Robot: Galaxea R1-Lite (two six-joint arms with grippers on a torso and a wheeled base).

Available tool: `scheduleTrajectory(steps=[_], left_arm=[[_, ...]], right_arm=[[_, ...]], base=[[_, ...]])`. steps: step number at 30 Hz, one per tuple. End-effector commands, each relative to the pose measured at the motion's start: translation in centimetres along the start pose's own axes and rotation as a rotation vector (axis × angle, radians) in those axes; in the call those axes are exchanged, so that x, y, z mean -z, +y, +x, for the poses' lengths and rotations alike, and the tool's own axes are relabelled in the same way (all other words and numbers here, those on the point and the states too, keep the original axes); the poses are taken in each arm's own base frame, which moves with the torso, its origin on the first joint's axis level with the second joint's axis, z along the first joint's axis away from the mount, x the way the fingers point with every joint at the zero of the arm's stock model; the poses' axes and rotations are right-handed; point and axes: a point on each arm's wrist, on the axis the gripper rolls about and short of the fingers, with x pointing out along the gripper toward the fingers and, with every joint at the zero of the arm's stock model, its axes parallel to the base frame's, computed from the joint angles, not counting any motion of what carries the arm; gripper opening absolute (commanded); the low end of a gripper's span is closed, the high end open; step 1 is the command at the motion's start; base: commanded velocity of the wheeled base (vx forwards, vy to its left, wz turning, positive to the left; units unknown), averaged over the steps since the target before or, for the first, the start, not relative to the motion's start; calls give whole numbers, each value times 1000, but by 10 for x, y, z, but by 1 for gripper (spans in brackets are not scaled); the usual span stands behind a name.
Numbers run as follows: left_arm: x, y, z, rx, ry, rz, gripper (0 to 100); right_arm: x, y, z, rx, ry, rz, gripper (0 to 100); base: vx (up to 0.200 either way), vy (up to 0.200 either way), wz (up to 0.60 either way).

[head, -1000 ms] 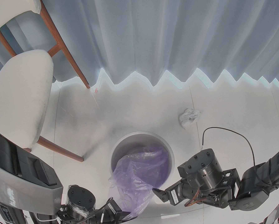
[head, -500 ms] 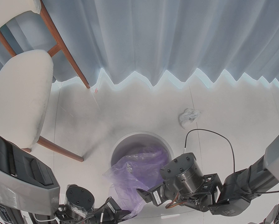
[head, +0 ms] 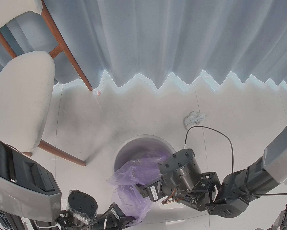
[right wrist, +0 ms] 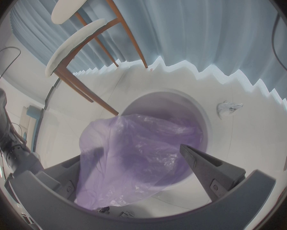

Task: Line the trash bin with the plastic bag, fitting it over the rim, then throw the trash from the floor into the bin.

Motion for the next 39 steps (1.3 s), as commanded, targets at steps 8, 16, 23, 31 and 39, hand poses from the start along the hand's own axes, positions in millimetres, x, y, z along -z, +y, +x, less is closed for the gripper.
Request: scheduleTrajectory(steps=[8,16,23,31,39], left_arm=[[-10,1,-5,-11,6,15,0],[-10,-1,-4,-5,17,14,0],[-7,1,-5,-15,30,1,0],[-8,6,-9,-61,63,-156,0],[12,35,4,-230,115,-403,0]], right_arm=[[-5,-11,0,23,-11,21,100],[-4,-12,-4,16,-7,35,0],[-32,-16,-40,-87,-106,211,0],[-62,-50,-84,-205,-212,522,0],[-50,-72,-106,-234,-215,585,0]], base=[[0,0,0],[0,0,0],[0,0,0],[0,0,0],[0,0,0]])
